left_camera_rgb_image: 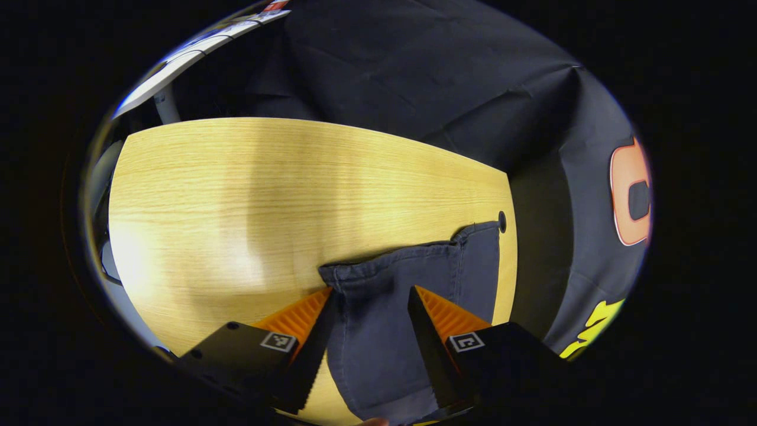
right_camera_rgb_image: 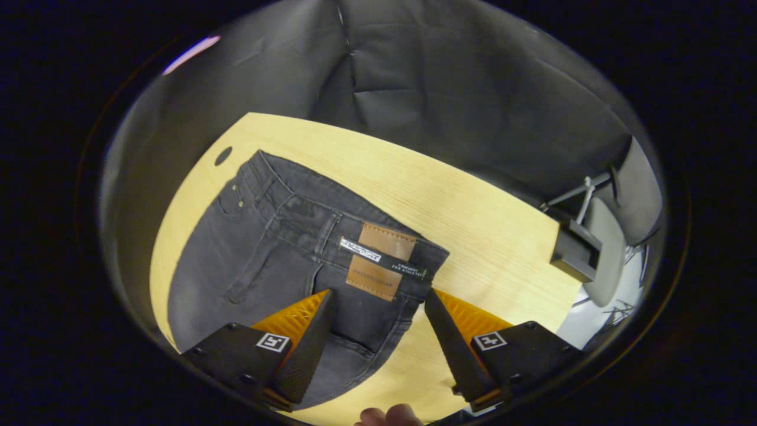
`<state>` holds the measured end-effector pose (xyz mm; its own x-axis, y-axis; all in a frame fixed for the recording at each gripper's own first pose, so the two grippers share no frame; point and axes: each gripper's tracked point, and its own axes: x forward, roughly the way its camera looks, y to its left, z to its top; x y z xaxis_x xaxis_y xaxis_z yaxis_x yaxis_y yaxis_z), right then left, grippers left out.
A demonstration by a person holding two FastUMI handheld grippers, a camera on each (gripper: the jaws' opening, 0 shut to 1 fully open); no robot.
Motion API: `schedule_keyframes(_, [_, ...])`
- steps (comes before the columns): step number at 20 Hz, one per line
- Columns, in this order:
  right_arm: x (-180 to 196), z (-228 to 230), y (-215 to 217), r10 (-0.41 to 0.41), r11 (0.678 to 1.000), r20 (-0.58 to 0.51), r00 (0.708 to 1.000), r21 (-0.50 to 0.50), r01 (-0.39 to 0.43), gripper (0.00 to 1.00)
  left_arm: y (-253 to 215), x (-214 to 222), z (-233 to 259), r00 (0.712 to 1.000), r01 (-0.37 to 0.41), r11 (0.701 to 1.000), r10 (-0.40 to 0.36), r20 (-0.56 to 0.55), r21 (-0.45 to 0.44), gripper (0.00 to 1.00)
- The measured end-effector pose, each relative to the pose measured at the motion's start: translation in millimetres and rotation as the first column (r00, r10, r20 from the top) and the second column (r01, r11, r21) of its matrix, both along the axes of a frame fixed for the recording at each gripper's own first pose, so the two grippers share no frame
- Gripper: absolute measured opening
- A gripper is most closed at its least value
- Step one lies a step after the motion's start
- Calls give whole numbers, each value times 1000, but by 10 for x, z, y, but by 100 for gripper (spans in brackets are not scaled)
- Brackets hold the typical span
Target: Grasp the waist and the cuffs of the jeans and fold them to make the two legs overlap; first hold the waist and fold one-third of the jeans toward the cuffs, then hold the cuffs and fold the remaining one-third in the same direction to finish folding.
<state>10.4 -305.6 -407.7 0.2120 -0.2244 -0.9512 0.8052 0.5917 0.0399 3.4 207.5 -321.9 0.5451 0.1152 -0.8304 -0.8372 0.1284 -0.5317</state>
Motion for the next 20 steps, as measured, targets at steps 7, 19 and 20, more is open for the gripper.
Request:
schedule_keyframes(7, [-56, -25, -101, -20, 999, -33, 999, -37, 19, 78, 40, -84, -100, 998, -54, 998, 54, -11, -30, 26])
schedule_keyframes(19, [59, 240, 28, -162, 951, 115, 980, 282, 124, 1, -85, -22, 137, 996, 83, 996, -83, -13, -43, 4])
schedule_keyframes(20, [60, 306, 43, -152, 949, 126, 980, 294, 110, 1, -107, -24, 210, 997, 83, 995, -83, 4, -48, 3])
